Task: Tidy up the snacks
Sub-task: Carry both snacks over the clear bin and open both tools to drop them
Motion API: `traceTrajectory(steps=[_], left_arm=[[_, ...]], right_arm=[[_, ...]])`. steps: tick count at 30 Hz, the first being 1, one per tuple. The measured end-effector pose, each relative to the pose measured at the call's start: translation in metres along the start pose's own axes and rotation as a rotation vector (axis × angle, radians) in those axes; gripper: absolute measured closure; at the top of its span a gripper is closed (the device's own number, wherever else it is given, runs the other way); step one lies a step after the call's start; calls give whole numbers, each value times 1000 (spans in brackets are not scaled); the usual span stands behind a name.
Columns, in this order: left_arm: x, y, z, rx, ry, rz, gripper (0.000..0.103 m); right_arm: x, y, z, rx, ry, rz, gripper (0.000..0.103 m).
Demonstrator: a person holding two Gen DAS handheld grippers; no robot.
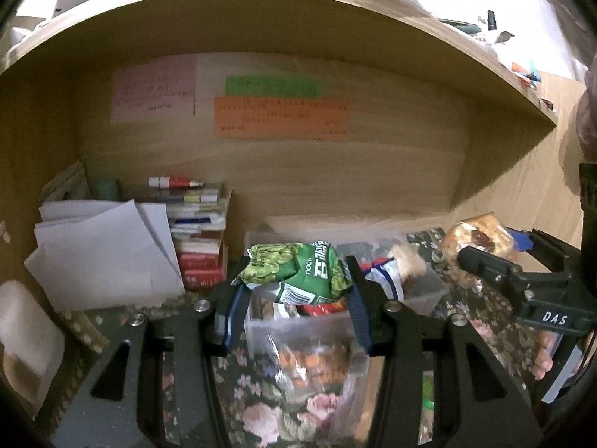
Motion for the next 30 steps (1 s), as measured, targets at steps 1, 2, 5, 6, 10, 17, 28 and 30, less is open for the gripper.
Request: traceTrajectory(steps=[1, 2, 5, 6, 10, 17, 28, 30], left_arm=[[-3, -4, 0, -3, -1, -1, 55], [-5, -7, 0, -4, -1, 0, 55], [-8, -19, 1, -10, 2, 10, 55], [-9, -24, 2, -11, 4, 17, 55], [-8, -42, 4, -16, 8, 45, 55], [4, -77, 9, -14, -2, 119, 55], [18, -110, 9, 2, -9, 197, 50], [19, -112, 11, 3, -3, 203, 48]], right_arm=[[-4, -5, 2, -3, 8, 1, 27], [-7, -8, 4, -6, 15, 2, 27], [-14, -21, 9, -16, 31, 15, 27], [-16, -27, 10, -19, 35, 23, 27], [-18, -49, 13, -37, 39, 61, 27], [-11, -94, 11, -34, 46, 151, 27], [-9, -131, 9, -28, 77, 232, 26], [-9, -132, 10, -23, 87, 233, 26]])
Point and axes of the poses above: each gripper's, at about its wrist camera, not at the fingertips, and y roughly against the way its jaws point, z to its left, x to its underside, the point moved 6 cm from there along -y, roughly the way its jaws point, and after that the axes turned 2 degrees about y, right-handed, at the moved point
